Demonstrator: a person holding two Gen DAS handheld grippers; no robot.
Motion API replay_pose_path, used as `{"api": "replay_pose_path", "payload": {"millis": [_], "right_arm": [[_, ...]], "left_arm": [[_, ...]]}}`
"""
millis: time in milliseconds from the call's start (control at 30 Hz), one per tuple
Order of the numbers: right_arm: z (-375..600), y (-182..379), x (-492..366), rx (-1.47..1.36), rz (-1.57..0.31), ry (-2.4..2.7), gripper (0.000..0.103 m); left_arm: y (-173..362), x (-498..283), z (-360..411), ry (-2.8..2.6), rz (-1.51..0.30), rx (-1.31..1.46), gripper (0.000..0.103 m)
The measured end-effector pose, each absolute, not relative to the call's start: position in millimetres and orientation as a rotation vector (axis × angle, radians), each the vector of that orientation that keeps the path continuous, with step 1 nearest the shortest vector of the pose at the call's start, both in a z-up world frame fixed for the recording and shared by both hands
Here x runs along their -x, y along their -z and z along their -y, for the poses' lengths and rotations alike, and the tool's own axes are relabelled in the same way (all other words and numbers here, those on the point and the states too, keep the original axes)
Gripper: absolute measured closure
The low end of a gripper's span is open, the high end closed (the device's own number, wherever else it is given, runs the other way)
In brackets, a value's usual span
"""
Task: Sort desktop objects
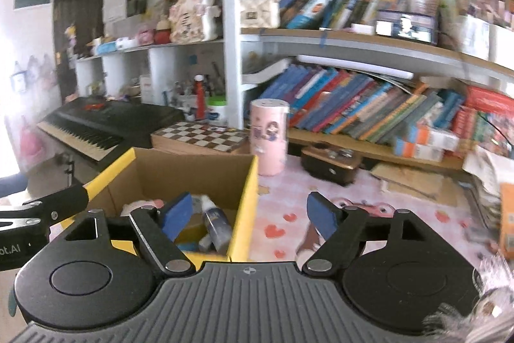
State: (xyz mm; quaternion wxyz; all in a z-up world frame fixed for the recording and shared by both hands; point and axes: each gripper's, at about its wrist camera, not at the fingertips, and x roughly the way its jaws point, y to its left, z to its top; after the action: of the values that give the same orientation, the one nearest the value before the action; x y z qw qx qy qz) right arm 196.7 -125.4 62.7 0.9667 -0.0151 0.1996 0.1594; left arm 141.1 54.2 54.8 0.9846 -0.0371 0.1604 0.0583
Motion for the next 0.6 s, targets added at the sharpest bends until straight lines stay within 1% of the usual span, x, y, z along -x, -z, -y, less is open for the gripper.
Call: {"api": "replay_pose_path", "payload": {"millis": [100,267,433,600], "right_arm": [[132.7,-56.8,-173.6,0.021,-0.399,-0.274,0.021],[139.0,-44.8,-137.6,0.034,-0.404,-0.211,0.019],[140.2,-35.8,-102.9,0.034,-0.417,-0.168,0.015],[134.1,-27.6,-77.1,0.04,-0.455,-0.161,0.009]], "left_arm": [[-51.2,-122.5,-52.2,-0.095,-0.329,0.062,0.003],[-41.6,-91.2,-49.4,-0.09,-0.334,0.037,0.0],[-35.1,-68.9,-45.6,-0.076,-0.362,0.028,0.0],[-30.7,-51.2,-42.9,-0.047,-0.39,0.017,0.0]]}}
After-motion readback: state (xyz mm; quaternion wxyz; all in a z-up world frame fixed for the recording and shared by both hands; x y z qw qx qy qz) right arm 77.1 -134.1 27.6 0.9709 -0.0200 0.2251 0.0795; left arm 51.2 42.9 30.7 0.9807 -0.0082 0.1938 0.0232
